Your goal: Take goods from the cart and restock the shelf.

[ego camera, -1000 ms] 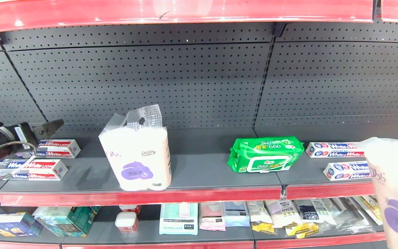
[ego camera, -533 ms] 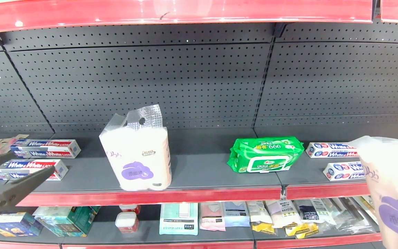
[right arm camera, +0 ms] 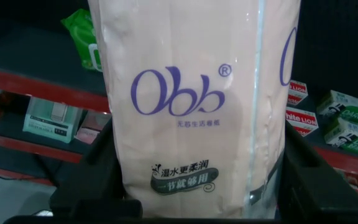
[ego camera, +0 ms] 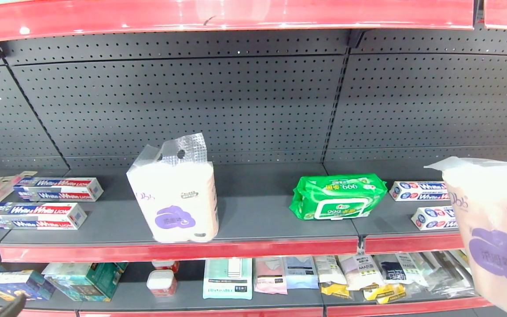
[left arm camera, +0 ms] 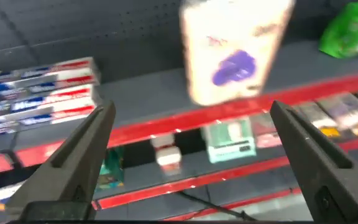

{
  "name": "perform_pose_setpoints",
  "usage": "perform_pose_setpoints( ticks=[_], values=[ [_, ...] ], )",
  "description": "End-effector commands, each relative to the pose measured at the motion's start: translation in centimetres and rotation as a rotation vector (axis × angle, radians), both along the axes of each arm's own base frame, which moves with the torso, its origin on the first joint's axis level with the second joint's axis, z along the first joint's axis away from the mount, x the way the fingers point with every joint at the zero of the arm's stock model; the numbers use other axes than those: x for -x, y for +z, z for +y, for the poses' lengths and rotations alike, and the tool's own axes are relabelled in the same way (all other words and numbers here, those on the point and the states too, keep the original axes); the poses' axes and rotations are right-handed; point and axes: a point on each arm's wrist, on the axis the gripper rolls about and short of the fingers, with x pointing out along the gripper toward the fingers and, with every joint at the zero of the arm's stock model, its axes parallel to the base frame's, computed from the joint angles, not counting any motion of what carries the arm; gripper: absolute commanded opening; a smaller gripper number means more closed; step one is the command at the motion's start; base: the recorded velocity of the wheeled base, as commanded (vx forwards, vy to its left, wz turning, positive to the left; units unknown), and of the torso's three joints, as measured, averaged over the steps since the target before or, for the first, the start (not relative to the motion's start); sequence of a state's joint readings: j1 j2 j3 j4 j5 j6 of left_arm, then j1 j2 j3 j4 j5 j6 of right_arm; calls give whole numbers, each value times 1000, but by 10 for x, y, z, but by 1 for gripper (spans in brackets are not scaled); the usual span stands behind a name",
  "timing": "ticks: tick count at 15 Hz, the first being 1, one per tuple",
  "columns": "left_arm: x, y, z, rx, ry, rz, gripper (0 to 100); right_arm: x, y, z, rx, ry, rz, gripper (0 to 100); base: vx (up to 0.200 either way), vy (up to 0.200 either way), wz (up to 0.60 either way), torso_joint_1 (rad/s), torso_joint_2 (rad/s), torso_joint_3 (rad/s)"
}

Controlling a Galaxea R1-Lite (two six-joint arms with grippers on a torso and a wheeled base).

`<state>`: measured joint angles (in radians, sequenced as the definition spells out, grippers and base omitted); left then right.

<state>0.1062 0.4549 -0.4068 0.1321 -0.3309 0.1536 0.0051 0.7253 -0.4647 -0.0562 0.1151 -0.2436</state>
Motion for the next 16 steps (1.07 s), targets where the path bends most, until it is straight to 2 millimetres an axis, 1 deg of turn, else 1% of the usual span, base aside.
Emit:
perform_pose_setpoints(
  ticks=[1,2,3,4,5,6,7,9,15,16],
  values=[
    [40,-17,2,-1,-219,-63,100,-10,-3,0,-1,-1,47,0,0,0,0,0,0,0],
    [45,-24,4,-2,-234,-56,100,-10,-4,0,-1,1,50,0,0,0,0,0,0,0],
    [47,-25,4,-4,-207,-58,100,-10,-4,0,-1,1,50,0,0,0,0,0,0,0],
    [46,-27,7,-23,6,-55,100,-13,-3,0,0,-1,56,0,0,0,0,0,0,0],
    [47,-29,9,-21,85,-62,100,-15,1,0,0,-1,42,0,0,0,0,0,0,0],
    [50,-35,10,-18,103,-80,100,-16,6,0,2,-2,27,0,0,0,0,0,0,0],
    [53,-47,10,-22,105,-88,100,-18,13,0,3,-1,8,0,0,0,0,0,0,0],
    [52,-50,10,-21,101,-83,100,-19,16,0,7,-4,-1,0,0,0,0,0,0,0],
    [47,-61,10,-38,95,-47,100,-16,17,-4,8,-51,-12,0,0,0,0,0,0,0],
    [42,-69,9,-37,98,-43,100,-16,17,-5,11,-71,-12,0,0,0,0,0,0,0]
  ],
)
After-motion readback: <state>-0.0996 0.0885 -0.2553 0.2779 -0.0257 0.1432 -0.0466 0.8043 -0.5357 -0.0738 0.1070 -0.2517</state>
